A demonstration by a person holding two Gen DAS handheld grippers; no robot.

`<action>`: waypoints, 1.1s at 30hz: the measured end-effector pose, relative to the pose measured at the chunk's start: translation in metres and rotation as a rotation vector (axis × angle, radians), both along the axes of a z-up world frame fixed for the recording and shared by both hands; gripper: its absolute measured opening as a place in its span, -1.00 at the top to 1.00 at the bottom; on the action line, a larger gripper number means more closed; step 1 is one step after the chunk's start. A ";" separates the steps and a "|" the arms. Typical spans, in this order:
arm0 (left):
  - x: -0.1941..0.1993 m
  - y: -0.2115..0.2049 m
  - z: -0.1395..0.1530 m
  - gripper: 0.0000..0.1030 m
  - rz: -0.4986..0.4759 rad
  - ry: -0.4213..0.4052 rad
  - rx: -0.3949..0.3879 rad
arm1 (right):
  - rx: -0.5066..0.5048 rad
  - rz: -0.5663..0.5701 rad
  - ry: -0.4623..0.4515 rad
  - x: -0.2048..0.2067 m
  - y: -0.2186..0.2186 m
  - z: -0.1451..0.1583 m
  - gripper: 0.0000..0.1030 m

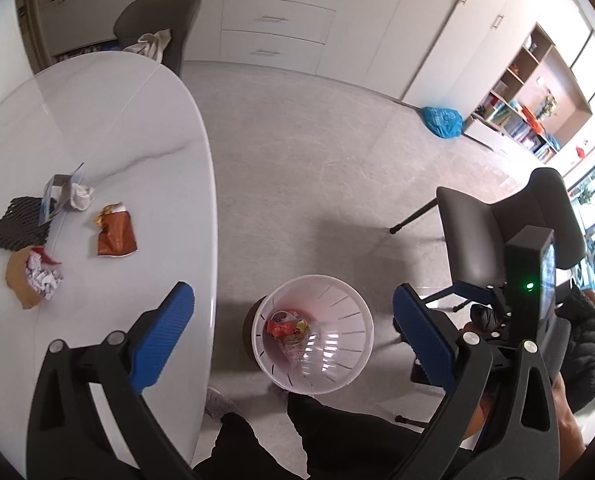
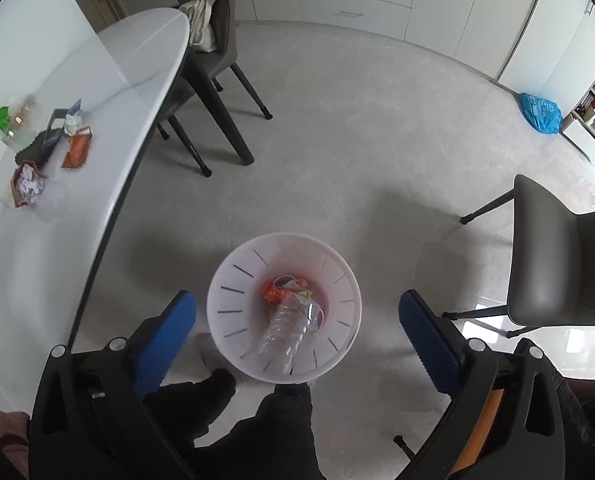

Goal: Collect trash
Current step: 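Move both open tools back over the table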

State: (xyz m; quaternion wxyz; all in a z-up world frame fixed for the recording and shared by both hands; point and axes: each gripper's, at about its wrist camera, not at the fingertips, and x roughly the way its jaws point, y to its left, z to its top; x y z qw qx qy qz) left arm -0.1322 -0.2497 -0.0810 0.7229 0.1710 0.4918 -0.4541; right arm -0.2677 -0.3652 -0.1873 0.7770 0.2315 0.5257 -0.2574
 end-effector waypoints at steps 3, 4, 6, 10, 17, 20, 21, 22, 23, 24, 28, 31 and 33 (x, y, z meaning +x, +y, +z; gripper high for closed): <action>0.005 0.004 0.000 -0.85 0.015 0.002 0.000 | -0.007 -0.009 -0.007 0.000 -0.003 0.006 -0.95; 0.005 0.005 0.000 -0.85 0.016 0.001 -0.003 | -0.010 -0.011 -0.007 0.000 -0.004 0.007 -0.95; 0.007 0.007 0.000 -0.85 0.023 -0.002 0.000 | -0.016 -0.014 -0.008 0.001 -0.004 0.009 -0.95; 0.013 0.014 0.001 -0.85 0.043 -0.009 0.000 | -0.018 -0.018 -0.018 0.005 -0.002 0.014 -0.95; 0.039 0.041 0.001 -0.85 0.128 -0.061 0.015 | -0.004 0.008 -0.055 0.022 0.012 0.026 -0.95; 0.056 0.058 -0.001 -0.85 0.170 -0.096 0.028 | -0.002 0.031 -0.068 0.035 0.020 0.031 -0.95; 0.067 0.068 -0.002 -0.85 0.192 -0.110 0.035 | -0.001 0.043 -0.071 0.040 0.023 0.032 -0.95; 0.074 0.074 -0.003 -0.85 0.205 -0.119 0.041 | 0.001 0.055 -0.075 0.046 0.027 0.033 -0.95; 0.084 0.082 -0.004 -0.85 0.222 -0.127 0.049 | 0.002 0.064 -0.078 0.050 0.030 0.034 -0.95; 0.094 0.091 -0.006 -0.85 0.239 -0.133 0.055 | 0.003 0.074 -0.080 0.055 0.032 0.035 -0.95; 0.144 0.127 -0.015 -0.85 0.286 -0.168 0.082 | 0.008 0.117 -0.089 0.081 0.044 0.037 -0.95; 0.178 0.146 -0.026 -0.85 0.267 -0.174 0.097 | 0.013 0.136 -0.096 0.097 0.052 0.038 -0.95; 0.198 0.155 -0.036 -0.85 0.243 -0.159 0.101 | 0.016 0.148 -0.098 0.110 0.057 0.038 -0.95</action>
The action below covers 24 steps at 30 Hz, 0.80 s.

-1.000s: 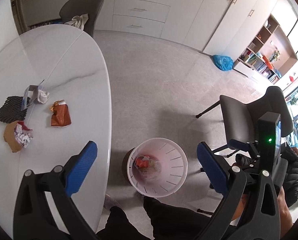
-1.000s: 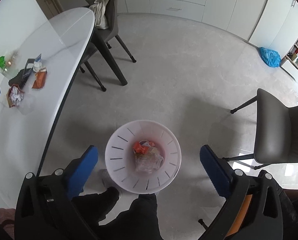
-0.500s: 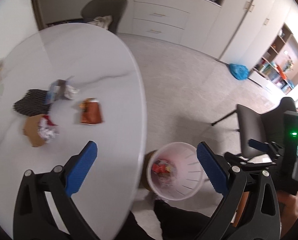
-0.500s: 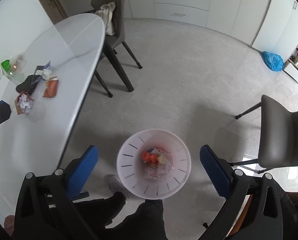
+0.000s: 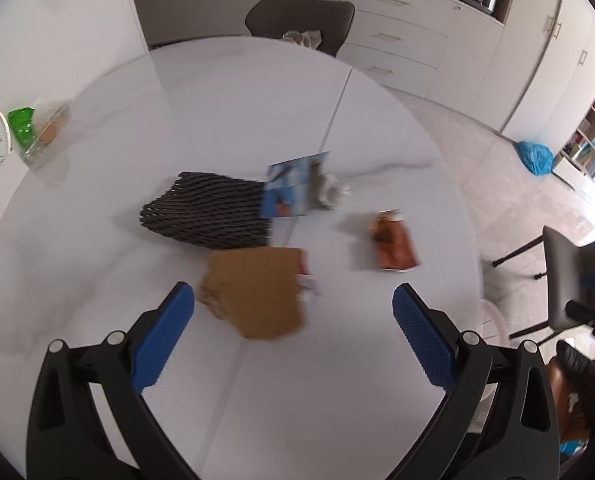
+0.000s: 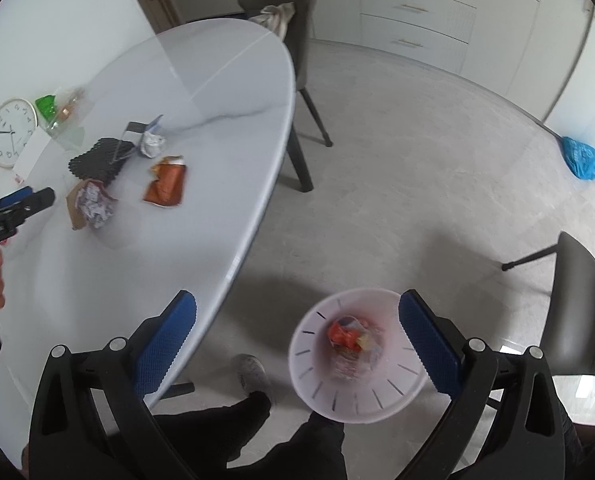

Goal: Collect trash
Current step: 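Move both open tools back over the table, then grasp the brown cardboard with the left tool while the right tool grasps the crumpled white paper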

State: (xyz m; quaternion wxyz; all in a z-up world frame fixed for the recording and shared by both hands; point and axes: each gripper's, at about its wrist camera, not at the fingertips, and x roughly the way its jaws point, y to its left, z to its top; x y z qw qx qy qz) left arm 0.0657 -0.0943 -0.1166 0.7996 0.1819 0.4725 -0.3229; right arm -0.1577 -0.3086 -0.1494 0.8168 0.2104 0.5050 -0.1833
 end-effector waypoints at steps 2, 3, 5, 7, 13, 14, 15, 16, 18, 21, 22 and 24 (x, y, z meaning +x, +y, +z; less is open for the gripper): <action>0.020 0.004 -0.008 -0.85 -0.030 0.036 -0.007 | 0.003 0.013 0.005 0.013 0.005 -0.001 -0.95; 0.030 0.006 -0.013 -0.85 -0.039 0.052 -0.012 | 0.004 0.019 0.009 0.019 0.008 -0.001 -0.95; 0.039 0.004 -0.021 -0.85 -0.060 0.091 -0.017 | 0.005 0.034 0.023 0.032 0.013 -0.004 -0.95; 0.049 0.001 -0.031 -0.85 -0.091 0.136 -0.026 | 0.003 0.046 0.034 0.042 0.017 -0.005 -0.95; 0.064 -0.008 -0.056 -0.70 -0.171 0.276 -0.052 | 0.008 0.065 0.060 0.069 0.024 -0.011 -0.95; 0.065 -0.009 -0.057 -0.62 -0.178 0.289 -0.058 | 0.012 0.068 0.064 0.074 0.024 -0.012 -0.95; 0.067 -0.010 -0.059 -0.57 -0.190 0.305 -0.063 | 0.016 0.070 0.067 0.077 0.025 -0.014 -0.95; 0.068 -0.011 -0.060 -0.55 -0.195 0.314 -0.065 | 0.019 0.075 0.071 0.080 0.026 -0.015 -0.95; 0.070 -0.012 -0.061 -0.54 -0.197 0.321 -0.079 | 0.018 0.091 0.082 0.087 0.027 -0.016 -0.95; 0.072 -0.012 -0.062 -0.53 -0.202 0.337 -0.086 | 0.007 0.117 0.090 0.094 0.030 -0.016 -0.95; 0.072 -0.012 -0.062 -0.53 -0.199 0.334 -0.088 | 0.004 0.124 0.089 0.096 0.031 -0.016 -0.95; 0.072 -0.011 -0.061 -0.52 -0.193 0.327 -0.090 | 0.002 0.134 0.089 0.099 0.030 -0.015 -0.95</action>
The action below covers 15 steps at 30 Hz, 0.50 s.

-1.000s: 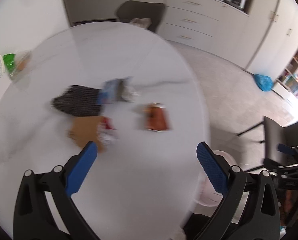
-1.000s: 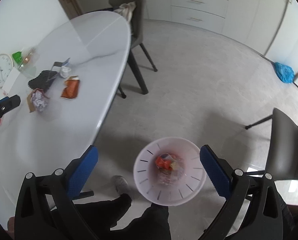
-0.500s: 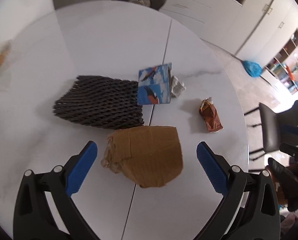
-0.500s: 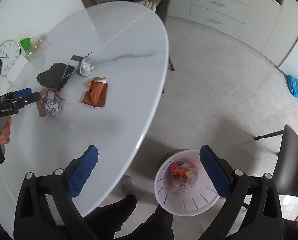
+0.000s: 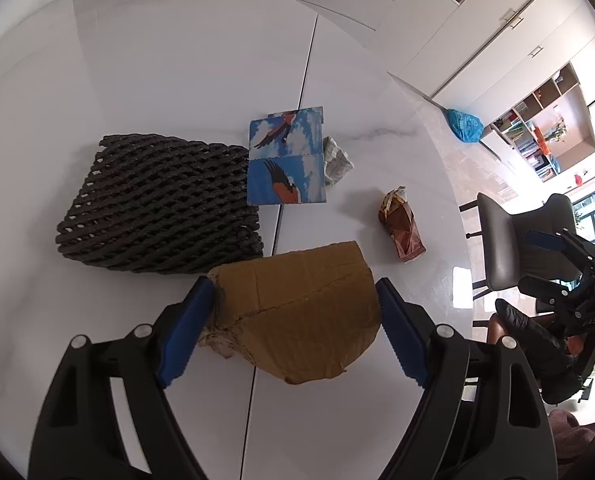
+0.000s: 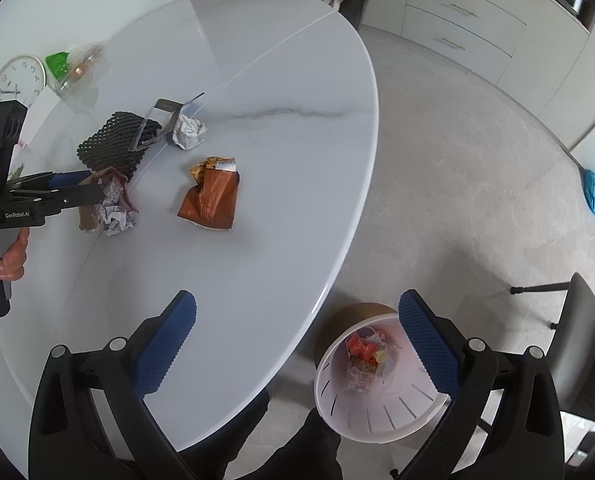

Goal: Collect trash
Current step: 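Grasp the brown cardboard with the left tool while the right tool grasps the crumpled white paper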

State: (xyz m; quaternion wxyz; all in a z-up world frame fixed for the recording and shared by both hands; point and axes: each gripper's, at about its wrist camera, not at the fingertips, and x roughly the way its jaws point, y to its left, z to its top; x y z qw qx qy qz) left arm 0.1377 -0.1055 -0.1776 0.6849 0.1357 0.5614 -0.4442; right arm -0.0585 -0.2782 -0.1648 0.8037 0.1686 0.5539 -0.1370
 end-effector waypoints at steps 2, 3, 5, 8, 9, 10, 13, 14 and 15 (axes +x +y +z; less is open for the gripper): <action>-0.002 0.002 0.002 -0.49 0.014 -0.012 -0.004 | -0.001 0.008 -0.002 0.004 0.000 0.000 -0.95; -0.003 0.004 0.004 -0.48 0.022 -0.021 -0.007 | 0.001 0.010 -0.004 0.005 0.000 0.000 -0.95; -0.005 0.008 0.009 -0.47 0.038 -0.033 -0.019 | 0.005 0.014 -0.009 0.008 0.000 0.000 -0.95; -0.009 0.014 0.014 -0.46 0.061 -0.054 -0.028 | 0.011 0.024 -0.012 0.011 0.001 0.000 -0.95; -0.010 0.016 0.016 -0.46 0.069 -0.063 -0.029 | 0.013 0.028 -0.012 0.011 0.002 0.000 -0.95; -0.012 0.018 0.019 -0.46 0.082 -0.074 -0.033 | 0.014 0.033 -0.014 0.012 0.004 0.000 -0.95; -0.012 0.029 0.032 -0.46 0.129 -0.091 -0.069 | 0.013 0.054 -0.020 0.016 0.009 0.001 -0.95; -0.012 0.032 0.036 -0.46 0.143 -0.097 -0.080 | 0.014 0.063 -0.022 0.017 0.011 0.002 -0.95; -0.012 0.035 0.042 -0.46 0.159 -0.108 -0.091 | 0.017 0.071 -0.025 0.019 0.014 0.002 -0.95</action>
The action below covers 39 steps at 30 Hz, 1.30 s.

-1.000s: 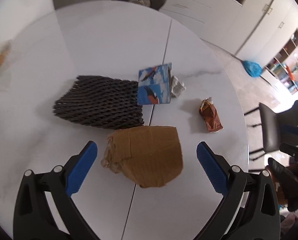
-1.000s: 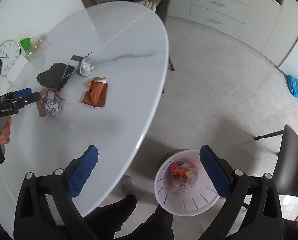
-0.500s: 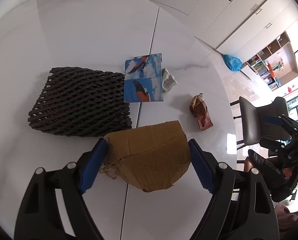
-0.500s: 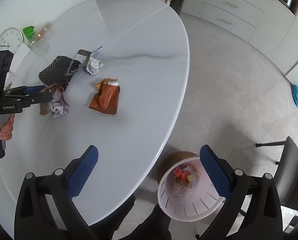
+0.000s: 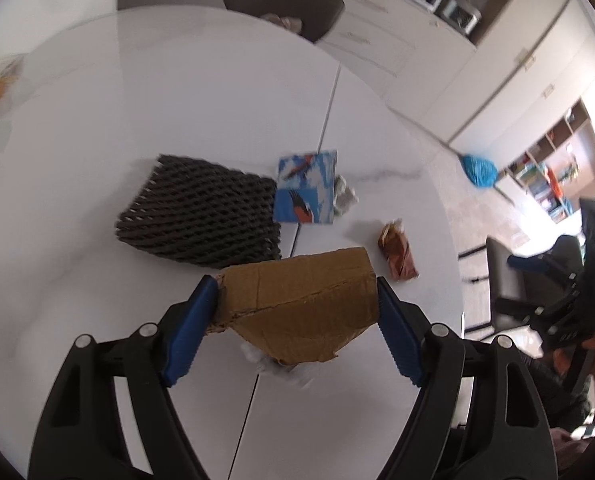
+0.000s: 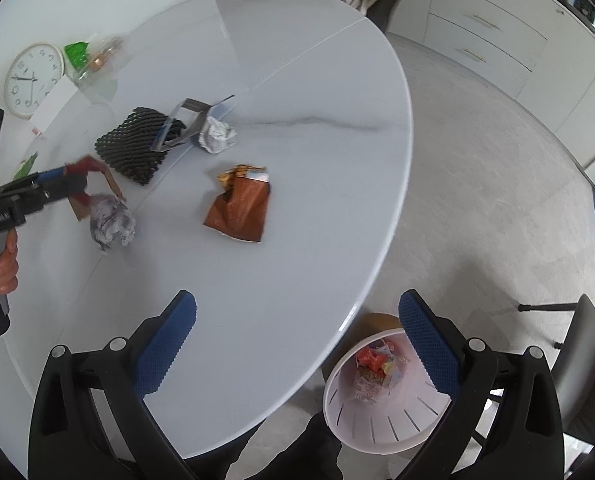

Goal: Collect trash
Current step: 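Grasp the brown cardboard with the left tool while the right tool grasps the crumpled white paper, then carry both items to the wastebasket and open both tools to drop them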

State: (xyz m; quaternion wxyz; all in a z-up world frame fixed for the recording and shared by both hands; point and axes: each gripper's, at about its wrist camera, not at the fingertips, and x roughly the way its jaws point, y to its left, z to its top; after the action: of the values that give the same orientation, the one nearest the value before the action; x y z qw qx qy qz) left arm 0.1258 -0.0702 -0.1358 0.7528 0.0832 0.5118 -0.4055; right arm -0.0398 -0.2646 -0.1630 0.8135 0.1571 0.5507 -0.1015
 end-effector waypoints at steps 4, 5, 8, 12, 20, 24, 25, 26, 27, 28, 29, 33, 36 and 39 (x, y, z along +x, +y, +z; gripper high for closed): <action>0.000 0.014 0.020 -0.46 0.048 -0.042 -0.035 | 0.033 0.054 -0.034 0.010 0.015 0.003 -0.95; -0.001 0.018 0.025 -0.46 0.061 -0.051 -0.043 | 0.040 0.070 -0.043 0.013 0.019 0.005 -0.95; -0.006 0.036 0.040 -0.46 0.108 -0.080 -0.059 | 0.058 0.139 -0.073 0.026 0.040 0.007 -0.95; -0.016 0.063 0.052 -0.46 0.163 -0.121 -0.033 | 0.056 0.244 -0.095 0.051 0.078 0.007 -0.95; -0.036 0.117 0.039 -0.46 0.256 -0.119 0.077 | 0.000 0.398 -0.069 0.111 0.146 -0.016 -0.95; -0.046 0.137 0.035 -0.46 0.277 -0.108 0.090 | -0.053 0.423 -0.036 0.131 0.167 -0.029 -0.79; -0.048 0.140 0.035 -0.46 0.278 -0.109 0.093 | -0.059 0.427 -0.025 0.134 0.169 -0.032 -0.72; -0.051 0.143 0.034 -0.46 0.282 -0.109 0.097 | -0.066 0.429 -0.006 0.139 0.172 -0.037 -0.66; -0.052 0.145 0.034 -0.46 0.283 -0.108 0.098 | -0.067 0.430 0.003 0.141 0.173 -0.038 -0.48; -0.053 0.146 0.033 -0.46 0.282 -0.109 0.097 | -0.067 0.431 0.013 0.142 0.175 -0.041 -0.29; -0.054 0.147 0.033 -0.46 0.283 -0.110 0.097 | -0.053 0.431 0.022 0.144 0.175 -0.043 -0.16; -0.059 0.142 0.039 -0.46 0.265 -0.127 0.093 | -0.011 0.400 0.012 0.138 0.167 -0.038 0.14; -0.067 0.128 0.044 -0.46 0.230 -0.144 0.089 | -0.007 0.377 -0.011 0.123 0.158 -0.025 0.14; -0.079 0.110 0.050 -0.46 0.183 -0.155 0.073 | -0.001 0.332 -0.037 0.093 0.138 -0.005 0.14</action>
State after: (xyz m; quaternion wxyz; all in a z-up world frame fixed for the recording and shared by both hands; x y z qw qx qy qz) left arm 0.0464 0.0399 -0.0858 0.8203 0.0948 0.4721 -0.3086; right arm 0.0536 -0.1262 -0.1684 0.8292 0.0654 0.5539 0.0371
